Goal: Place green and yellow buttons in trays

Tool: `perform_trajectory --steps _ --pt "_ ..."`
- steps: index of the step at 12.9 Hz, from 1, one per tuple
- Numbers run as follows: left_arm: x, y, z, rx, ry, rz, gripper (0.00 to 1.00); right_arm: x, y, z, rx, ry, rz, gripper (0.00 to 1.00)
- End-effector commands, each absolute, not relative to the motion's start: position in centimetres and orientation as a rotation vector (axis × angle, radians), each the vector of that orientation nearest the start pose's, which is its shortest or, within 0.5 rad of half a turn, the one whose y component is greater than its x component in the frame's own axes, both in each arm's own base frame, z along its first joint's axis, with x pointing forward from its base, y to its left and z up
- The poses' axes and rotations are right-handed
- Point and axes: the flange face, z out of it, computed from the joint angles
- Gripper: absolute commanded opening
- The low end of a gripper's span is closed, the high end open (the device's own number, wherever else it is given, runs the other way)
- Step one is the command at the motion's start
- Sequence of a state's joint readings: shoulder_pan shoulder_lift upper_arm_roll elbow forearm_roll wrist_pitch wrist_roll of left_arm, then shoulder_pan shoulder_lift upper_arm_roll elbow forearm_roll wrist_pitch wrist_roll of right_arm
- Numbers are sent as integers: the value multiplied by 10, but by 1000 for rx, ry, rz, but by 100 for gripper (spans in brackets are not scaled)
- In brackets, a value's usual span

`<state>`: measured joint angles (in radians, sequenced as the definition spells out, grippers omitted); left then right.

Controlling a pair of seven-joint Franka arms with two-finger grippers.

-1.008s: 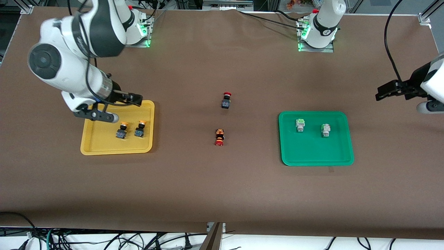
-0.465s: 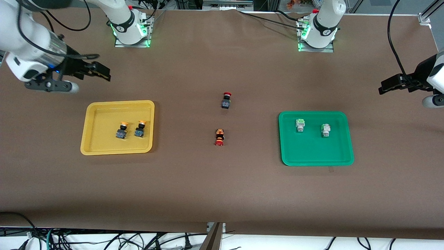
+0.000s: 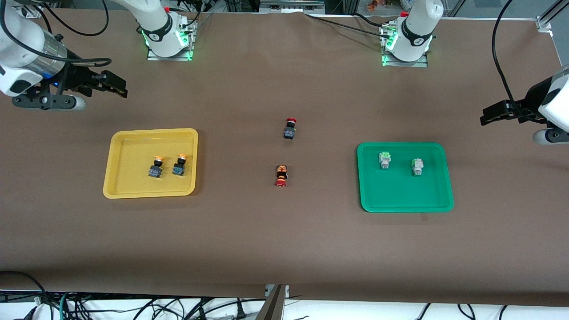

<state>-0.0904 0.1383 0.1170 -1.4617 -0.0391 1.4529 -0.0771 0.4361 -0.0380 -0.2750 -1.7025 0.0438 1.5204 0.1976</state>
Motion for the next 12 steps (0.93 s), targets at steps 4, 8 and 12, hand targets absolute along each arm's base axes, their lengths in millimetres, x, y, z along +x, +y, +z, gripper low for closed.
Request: perform_trajectory --steps 4,8,12 --pt "595 11 596 -3155 -196 227 100 521 89 583 -3139 24 193 99" --pt "594 11 595 -3152 -195 251 100 525 85 588 -3141 0 168 99" --pt "594 4 595 -3148 -179 251 100 534 87 594 -3136 3 142 99"
